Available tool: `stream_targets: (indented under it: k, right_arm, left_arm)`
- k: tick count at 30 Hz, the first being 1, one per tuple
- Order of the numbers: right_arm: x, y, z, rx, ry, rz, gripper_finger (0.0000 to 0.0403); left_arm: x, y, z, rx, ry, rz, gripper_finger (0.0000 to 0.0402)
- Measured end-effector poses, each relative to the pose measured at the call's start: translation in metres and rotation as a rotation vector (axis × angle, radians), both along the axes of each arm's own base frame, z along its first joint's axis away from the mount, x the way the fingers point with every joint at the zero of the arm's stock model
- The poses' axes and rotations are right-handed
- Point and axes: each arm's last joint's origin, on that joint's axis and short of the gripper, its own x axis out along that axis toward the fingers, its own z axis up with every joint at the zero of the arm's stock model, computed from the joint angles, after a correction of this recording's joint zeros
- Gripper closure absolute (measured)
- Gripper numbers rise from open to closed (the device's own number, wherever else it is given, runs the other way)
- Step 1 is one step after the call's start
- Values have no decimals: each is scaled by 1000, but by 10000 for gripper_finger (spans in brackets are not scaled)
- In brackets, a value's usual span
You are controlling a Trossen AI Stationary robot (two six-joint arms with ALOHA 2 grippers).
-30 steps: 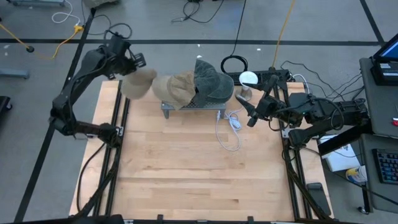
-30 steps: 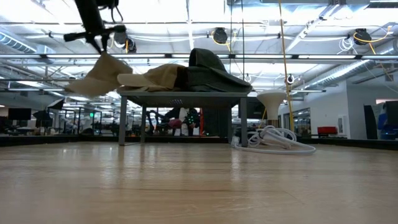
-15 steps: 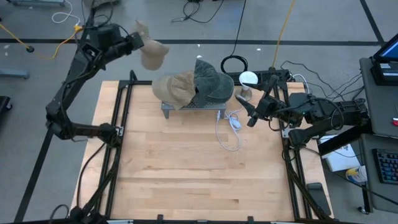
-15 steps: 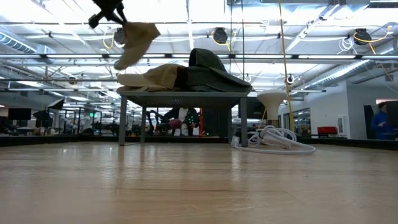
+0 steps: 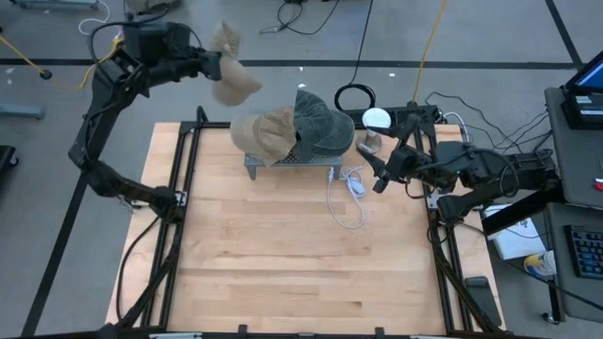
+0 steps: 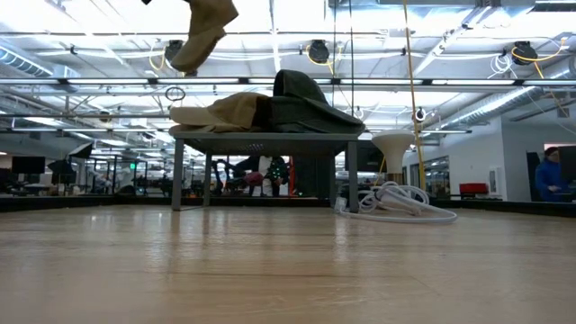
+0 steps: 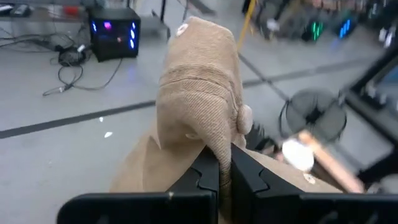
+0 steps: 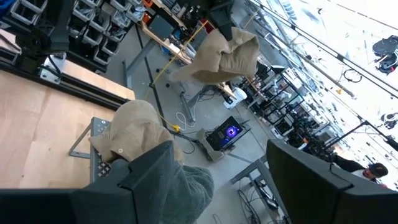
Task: Pick & Place hat
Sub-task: Stack the brown cap on the brown caps on the shelf
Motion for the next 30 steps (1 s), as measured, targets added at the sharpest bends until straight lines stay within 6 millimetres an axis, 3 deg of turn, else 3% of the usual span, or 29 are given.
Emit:
stream_targets:
  k: [5, 12, 22, 30]
  right_arm:
    - [5, 1, -3, -3, 15, 0, 151]
    - [13, 2, -7, -7, 39, 0, 151]
    - [20, 4, -12, -13, 63, 0, 151]
    - [20, 4, -12, -12, 62, 0, 151]
  left_arm:
    - [15, 0, -6, -64, 160, -56, 394]
    - [50, 5, -34, -189, 376, -159, 394]
    - [111, 6, -71, -258, 519, -272, 394]
    - [136, 7, -91, -292, 578, -286, 394]
